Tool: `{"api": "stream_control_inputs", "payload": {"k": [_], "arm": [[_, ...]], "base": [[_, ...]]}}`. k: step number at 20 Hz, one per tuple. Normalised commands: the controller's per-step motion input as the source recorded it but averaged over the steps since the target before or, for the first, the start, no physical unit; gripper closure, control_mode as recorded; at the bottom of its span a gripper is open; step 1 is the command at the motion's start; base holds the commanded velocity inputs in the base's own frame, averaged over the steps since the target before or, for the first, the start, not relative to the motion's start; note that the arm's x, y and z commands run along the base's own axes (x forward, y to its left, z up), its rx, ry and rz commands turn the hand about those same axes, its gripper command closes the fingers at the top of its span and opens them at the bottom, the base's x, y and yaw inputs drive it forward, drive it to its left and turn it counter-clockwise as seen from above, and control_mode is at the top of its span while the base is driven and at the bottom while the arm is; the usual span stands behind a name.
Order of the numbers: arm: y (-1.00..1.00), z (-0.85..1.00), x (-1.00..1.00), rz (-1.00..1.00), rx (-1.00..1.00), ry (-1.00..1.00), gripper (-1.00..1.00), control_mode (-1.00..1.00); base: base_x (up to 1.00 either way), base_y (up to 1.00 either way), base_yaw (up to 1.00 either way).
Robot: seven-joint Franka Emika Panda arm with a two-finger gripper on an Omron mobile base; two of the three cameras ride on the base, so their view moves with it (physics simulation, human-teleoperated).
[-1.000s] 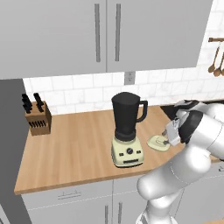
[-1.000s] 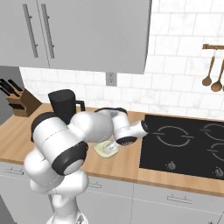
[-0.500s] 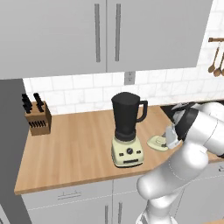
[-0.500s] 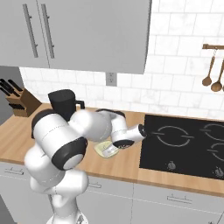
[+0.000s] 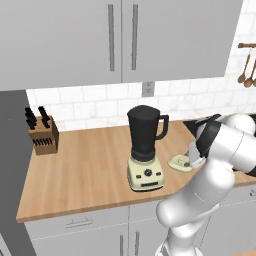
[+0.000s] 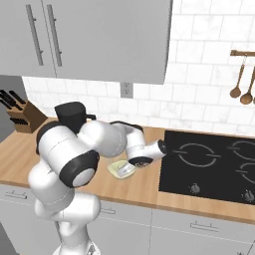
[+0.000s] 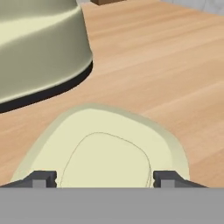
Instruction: Close the lid blender by securely placing the lid on top.
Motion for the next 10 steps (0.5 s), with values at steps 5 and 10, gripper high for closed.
{"api": "stream_control_inputs", "payload": {"k": [5, 10], "arm": [[0.00, 0.00, 0.00, 0.00, 0.00, 0.00, 1.00, -1.00], [0.00, 0.02, -0.14, 0.00, 0.00, -0.02, 1.00, -1.00]], "base": [[0.00, 0.00, 0.00], [0.00, 0.00, 0.00]]}}
